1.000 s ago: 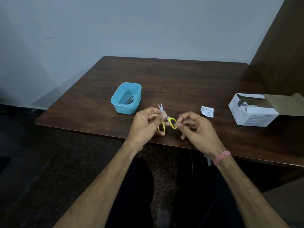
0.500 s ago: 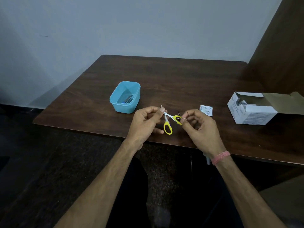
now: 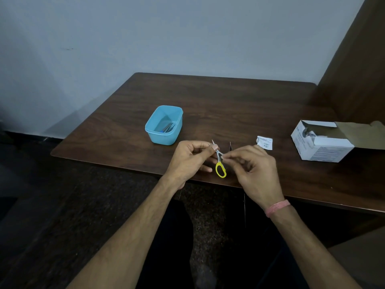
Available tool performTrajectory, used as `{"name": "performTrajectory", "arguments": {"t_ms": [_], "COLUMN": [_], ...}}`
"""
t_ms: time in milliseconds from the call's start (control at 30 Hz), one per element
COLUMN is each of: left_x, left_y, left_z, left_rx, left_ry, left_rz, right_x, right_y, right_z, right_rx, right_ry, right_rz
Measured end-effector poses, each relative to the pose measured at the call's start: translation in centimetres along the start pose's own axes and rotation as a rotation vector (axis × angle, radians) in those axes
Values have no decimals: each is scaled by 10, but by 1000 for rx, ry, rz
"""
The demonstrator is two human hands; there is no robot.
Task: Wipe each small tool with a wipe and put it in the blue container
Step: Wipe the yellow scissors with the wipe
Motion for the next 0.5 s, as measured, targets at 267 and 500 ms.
{"name": "performTrajectory", "arguments": {"t_ms": [267, 500], "left_x": [1, 0], "left_y": [0, -2], "left_z": [-4, -3], "left_rx": [57, 125], "left_ry": [-43, -59], "left_rz": [-1, -47], "right_x": [3, -1], "right_y": [-12, -8], "right_z": [-4, -5], "right_rx": [-107, -127], "right_ry": [95, 51], "right_rz": [-111, -97]}}
Point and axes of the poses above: each hand's wrist, its own x-axis towards the middle knuckle, its own y-axis out of the back of the hand, z = x × y, the point moved 1 cm from there along x, towards the middle knuckle, and after that the axes turned 10 degrees about z, right-handed, at the moved point
